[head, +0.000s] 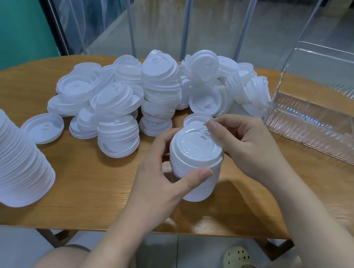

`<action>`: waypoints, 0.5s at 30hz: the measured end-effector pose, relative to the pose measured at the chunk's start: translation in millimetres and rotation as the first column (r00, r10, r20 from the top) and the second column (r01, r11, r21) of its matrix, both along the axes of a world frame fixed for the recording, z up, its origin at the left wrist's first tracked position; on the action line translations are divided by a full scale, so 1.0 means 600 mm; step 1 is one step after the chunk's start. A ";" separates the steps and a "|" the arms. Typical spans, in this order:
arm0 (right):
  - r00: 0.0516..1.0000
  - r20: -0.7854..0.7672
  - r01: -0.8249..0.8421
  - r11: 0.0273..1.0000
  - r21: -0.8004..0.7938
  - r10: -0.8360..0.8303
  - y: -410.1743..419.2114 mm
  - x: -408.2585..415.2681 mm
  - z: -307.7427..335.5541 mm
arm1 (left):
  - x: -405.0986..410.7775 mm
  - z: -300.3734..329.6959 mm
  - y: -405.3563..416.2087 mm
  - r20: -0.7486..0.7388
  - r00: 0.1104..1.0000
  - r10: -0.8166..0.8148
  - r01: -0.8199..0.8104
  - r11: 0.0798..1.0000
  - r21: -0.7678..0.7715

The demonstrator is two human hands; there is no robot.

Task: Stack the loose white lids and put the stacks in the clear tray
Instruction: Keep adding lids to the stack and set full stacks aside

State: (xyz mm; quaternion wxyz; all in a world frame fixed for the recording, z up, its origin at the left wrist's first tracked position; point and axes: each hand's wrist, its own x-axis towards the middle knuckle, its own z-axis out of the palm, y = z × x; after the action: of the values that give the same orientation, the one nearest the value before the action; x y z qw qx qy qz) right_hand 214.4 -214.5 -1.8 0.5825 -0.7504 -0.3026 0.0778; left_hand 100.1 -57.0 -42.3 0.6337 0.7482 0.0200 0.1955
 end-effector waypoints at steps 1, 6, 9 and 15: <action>1.000 0.006 0.002 1.000 -0.002 -0.002 0.000 0.001 -0.001 | -0.001 0.000 0.000 -0.001 1.000 -0.001 0.001 1.000 0.002; 1.000 0.012 -0.012 1.000 0.011 0.012 -0.002 0.008 -0.007 | -0.002 0.002 0.002 -0.012 1.000 -0.004 0.004 1.000 0.012; 0.994 0.086 0.066 0.997 0.026 -0.068 -0.009 0.029 -0.011 | -0.004 0.003 0.004 -0.011 1.000 0.016 -0.016 0.999 0.033; 0.951 0.299 0.148 0.965 -0.217 -0.079 -0.008 0.094 -0.046 | -0.012 0.004 0.018 0.010 0.997 0.070 -0.070 0.996 0.052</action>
State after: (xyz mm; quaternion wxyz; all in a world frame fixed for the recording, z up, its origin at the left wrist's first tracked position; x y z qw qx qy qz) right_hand 271.0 -219.1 -29.1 0.4424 -0.8339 -0.3287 -0.0304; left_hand 92.9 -46.4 -39.9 0.6066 0.7626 0.0385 0.2212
